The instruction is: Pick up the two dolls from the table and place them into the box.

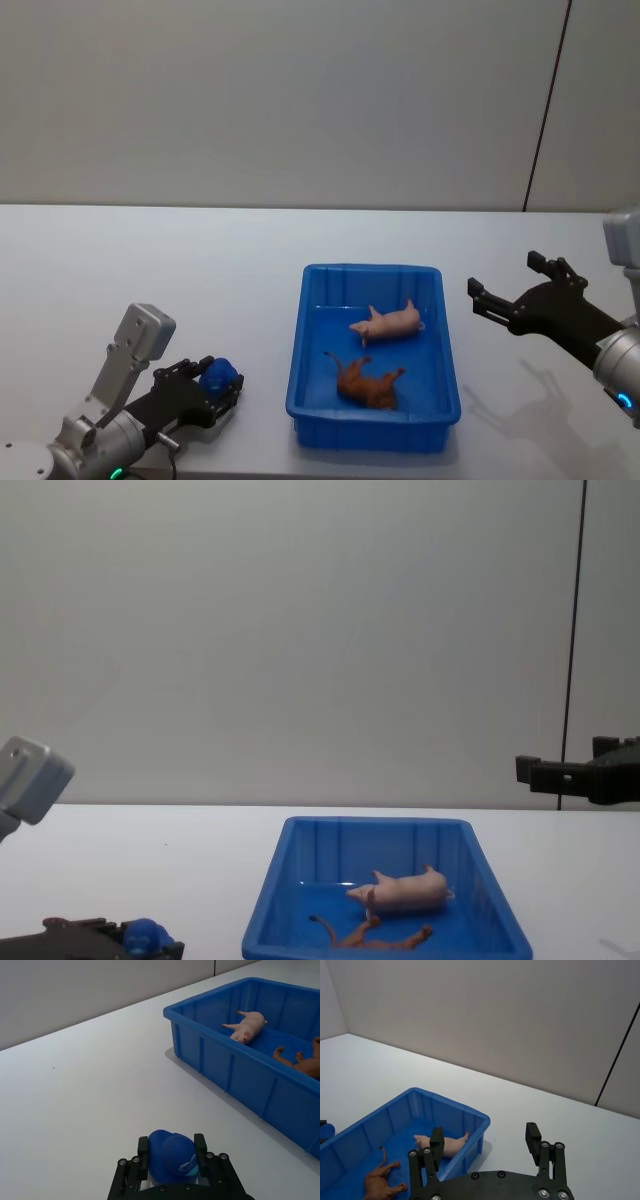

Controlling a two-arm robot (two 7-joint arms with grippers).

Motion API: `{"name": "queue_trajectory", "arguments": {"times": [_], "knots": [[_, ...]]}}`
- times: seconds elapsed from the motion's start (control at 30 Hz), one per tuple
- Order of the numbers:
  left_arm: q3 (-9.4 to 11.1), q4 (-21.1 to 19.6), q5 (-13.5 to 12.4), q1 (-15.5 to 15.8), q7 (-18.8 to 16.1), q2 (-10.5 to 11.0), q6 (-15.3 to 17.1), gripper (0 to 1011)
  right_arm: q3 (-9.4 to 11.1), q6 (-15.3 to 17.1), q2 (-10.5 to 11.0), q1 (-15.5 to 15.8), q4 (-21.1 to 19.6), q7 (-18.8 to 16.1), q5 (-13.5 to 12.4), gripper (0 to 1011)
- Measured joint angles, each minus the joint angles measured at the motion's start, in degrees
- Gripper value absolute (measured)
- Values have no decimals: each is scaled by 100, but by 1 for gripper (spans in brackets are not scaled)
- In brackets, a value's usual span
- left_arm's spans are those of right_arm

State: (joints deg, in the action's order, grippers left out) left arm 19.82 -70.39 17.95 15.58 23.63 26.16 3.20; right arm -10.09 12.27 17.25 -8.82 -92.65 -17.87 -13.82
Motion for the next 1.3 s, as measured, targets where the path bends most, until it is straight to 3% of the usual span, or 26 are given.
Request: {"name": "queue_trajectory", "arguments": {"times": [0.33, 0.7, 0.93, 1.23, 1.3], "knots": [[-64, -248, -124, 16, -16, 64, 133, 475, 0, 0, 0, 0, 0, 0, 0, 1001], [-136, -728, -442, 206, -78, 74, 183, 413, 0, 0, 0, 0, 0, 0, 0, 1001], [-9, -718, -687, 529, 92, -201, 50, 363, 0, 0, 0, 0, 0, 0, 0, 1001], [271, -305, -851, 961, 394, -681, -220, 305, 0, 0, 0, 0, 0, 0, 0, 1001], [339, -189, -885, 1061, 468, -796, -281, 352, 0, 0, 0, 0, 0, 0, 0, 1001]]}}
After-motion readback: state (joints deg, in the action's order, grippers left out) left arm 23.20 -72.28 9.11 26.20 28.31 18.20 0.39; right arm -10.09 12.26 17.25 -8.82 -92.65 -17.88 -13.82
